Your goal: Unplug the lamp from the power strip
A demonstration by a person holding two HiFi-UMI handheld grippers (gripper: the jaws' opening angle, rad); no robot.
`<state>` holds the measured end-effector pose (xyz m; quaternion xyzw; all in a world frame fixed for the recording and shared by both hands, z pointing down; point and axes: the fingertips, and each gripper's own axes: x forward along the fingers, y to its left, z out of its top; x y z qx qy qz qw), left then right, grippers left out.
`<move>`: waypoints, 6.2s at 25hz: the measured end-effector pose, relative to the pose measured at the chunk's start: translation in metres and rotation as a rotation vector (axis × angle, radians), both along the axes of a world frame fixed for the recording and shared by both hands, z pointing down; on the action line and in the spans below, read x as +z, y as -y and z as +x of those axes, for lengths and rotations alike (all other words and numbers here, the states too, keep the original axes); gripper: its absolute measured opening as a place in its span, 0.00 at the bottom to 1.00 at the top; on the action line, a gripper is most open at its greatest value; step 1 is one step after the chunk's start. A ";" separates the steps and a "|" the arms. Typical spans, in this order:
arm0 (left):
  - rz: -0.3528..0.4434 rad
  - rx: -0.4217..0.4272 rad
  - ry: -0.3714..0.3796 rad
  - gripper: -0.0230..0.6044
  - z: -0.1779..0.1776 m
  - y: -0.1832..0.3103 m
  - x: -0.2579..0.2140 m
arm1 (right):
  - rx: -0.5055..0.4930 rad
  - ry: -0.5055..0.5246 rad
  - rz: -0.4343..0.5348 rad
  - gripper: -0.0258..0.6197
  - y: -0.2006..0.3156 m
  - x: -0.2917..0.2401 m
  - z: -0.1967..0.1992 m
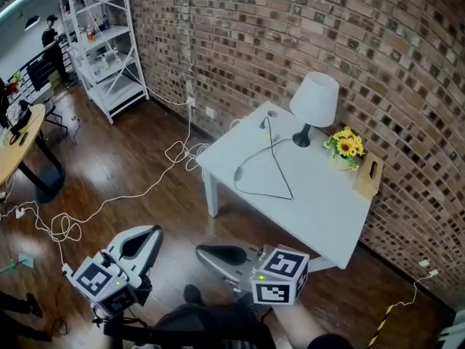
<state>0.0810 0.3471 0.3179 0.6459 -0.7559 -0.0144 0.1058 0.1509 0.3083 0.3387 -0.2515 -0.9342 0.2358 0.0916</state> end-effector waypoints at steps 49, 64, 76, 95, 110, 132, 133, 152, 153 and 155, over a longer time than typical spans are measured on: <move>-0.057 0.038 -0.062 0.05 -0.129 0.139 0.021 | 0.051 0.020 0.161 0.03 0.131 0.013 -0.146; -0.119 0.047 0.006 0.05 -0.131 0.203 0.014 | 0.015 0.051 0.106 0.03 0.190 0.012 -0.152; -0.088 0.117 -0.008 0.05 -0.160 0.224 0.014 | 0.003 0.028 0.180 0.03 0.185 0.014 -0.177; -0.050 0.221 -0.051 0.06 -0.276 0.227 0.028 | 0.021 -0.084 0.360 0.03 0.162 0.028 -0.277; -0.016 0.266 -0.061 0.06 -0.334 0.225 0.031 | 0.146 -0.168 0.397 0.03 0.154 0.038 -0.333; -0.070 0.372 -0.023 0.06 -0.325 0.294 0.046 | 0.348 -0.128 0.324 0.03 0.230 0.035 -0.325; -0.075 0.376 -0.015 0.06 -0.323 0.299 0.044 | 0.348 -0.122 0.323 0.03 0.234 0.033 -0.324; -0.129 0.477 -0.004 0.06 -0.284 0.408 0.053 | 0.512 -0.069 0.284 0.03 0.353 0.028 -0.291; -0.139 0.480 0.003 0.06 -0.282 0.414 0.055 | 0.519 -0.068 0.282 0.03 0.359 0.029 -0.288; -0.163 0.480 0.029 0.06 -0.279 0.426 0.061 | 0.536 -0.071 0.280 0.03 0.372 0.031 -0.280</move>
